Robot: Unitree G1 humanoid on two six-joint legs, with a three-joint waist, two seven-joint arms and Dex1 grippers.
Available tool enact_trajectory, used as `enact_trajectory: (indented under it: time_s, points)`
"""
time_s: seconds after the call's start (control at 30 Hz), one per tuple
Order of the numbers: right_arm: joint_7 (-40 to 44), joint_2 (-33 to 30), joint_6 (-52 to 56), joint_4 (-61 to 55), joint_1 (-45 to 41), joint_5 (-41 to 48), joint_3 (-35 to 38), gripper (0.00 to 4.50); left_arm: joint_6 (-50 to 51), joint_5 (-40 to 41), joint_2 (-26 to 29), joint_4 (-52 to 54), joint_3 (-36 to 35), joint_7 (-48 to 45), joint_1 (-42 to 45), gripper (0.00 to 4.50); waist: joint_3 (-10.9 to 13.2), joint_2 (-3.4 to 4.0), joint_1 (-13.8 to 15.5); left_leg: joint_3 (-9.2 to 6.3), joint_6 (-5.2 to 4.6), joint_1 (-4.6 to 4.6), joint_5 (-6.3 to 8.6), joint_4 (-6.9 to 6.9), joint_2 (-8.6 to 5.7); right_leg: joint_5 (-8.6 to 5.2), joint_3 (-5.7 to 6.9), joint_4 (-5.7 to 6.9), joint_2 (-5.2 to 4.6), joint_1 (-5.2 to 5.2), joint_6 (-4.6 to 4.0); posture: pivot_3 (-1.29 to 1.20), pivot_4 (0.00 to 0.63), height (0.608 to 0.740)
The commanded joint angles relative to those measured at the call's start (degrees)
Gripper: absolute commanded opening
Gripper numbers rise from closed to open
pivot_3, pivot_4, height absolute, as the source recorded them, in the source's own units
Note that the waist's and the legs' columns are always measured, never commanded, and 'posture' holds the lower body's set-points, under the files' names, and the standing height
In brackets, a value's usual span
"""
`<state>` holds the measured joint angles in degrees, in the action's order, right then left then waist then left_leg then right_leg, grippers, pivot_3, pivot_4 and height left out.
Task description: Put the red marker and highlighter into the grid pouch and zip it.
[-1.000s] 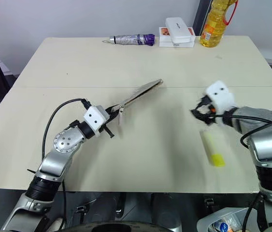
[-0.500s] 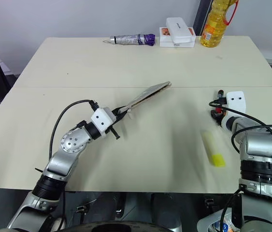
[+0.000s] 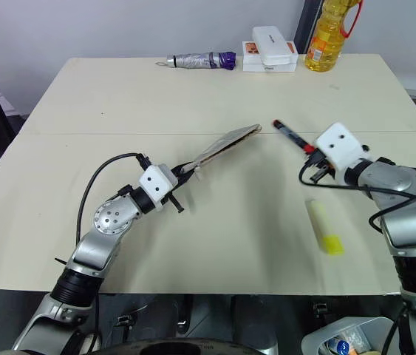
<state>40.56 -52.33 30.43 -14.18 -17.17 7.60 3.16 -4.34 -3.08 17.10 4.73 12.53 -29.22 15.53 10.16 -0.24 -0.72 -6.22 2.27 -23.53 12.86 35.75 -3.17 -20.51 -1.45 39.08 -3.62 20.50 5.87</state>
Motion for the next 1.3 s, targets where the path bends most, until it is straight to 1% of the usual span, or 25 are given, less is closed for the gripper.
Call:
enact_trajectory:
  time_s: [0.03,0.1,0.43,0.63,0.9,1.1,1.3]
  points:
    - [1.7,-0.6,-0.7,-3.3,-0.6,0.7,0.9,0.26,-1.3,0.7,0.0,1.1,-0.5,-0.1,0.4,0.0,0.0,0.0,0.1,-0.01,0.0,0.0,0.0,0.02,0.0,0.0,0.01,0.0,0.0,-0.01,0.0,0.0,0.15,0.74]
    - [1.8,0.1,-0.7,-3.5,-0.7,0.8,1.1,0.26,-1.3,0.6,0.0,1.1,-0.5,-0.2,0.4,0.0,0.0,0.0,0.1,-0.01,0.0,0.0,0.0,0.02,-0.01,0.0,0.01,0.0,-0.02,-0.01,0.0,0.0,0.15,0.74]
    - [3.2,-0.6,-1.1,-4.5,-0.1,0.2,1.2,0.26,-1.2,0.7,0.6,0.9,-0.8,-0.8,0.7,0.0,0.0,-0.01,0.1,-0.03,0.0,0.0,0.0,0.01,-0.01,0.0,0.02,0.0,-0.03,-0.01,0.0,0.0,0.15,0.74]
    - [4.6,-1.6,-0.3,-6.4,0.6,1.5,3.5,0.26,-1.1,0.9,0.6,0.4,-0.8,-0.9,0.9,0.0,0.0,0.0,0.1,-0.03,0.0,0.0,0.0,0.01,-0.01,0.0,0.02,0.0,-0.03,-0.01,0.0,0.0,0.15,0.74]
    - [5.5,-2.1,0.1,-6.9,0.8,2.2,4.9,0.26,-1.2,0.9,0.4,-0.1,-0.8,-1.0,1.2,0.0,0.0,-0.01,0.1,-0.03,0.0,0.0,0.0,0.01,-0.01,0.0,0.02,0.0,-0.03,-0.01,0.0,0.0,0.15,0.74]
    - [6.2,-2.9,-1.1,-6.3,2.8,0.6,3.3,0.26,-1.3,1.0,0.3,-0.1,-0.8,-0.8,1.4,0.0,0.0,-0.01,0.1,-0.03,0.0,0.0,0.0,0.01,-0.01,0.0,0.02,0.0,-0.03,-0.01,0.0,0.0,0.15,0.74]
    - [5.8,-2.1,-2.2,-5.6,2.9,-1.1,1.3,0.26,-1.4,0.7,0.7,0.5,-0.3,-1.3,0.9,0.0,0.0,-0.01,0.0,-0.03,0.0,0.0,0.0,0.02,-0.01,0.0,0.02,0.0,-0.02,-0.01,0.0,0.0,0.15,0.74]
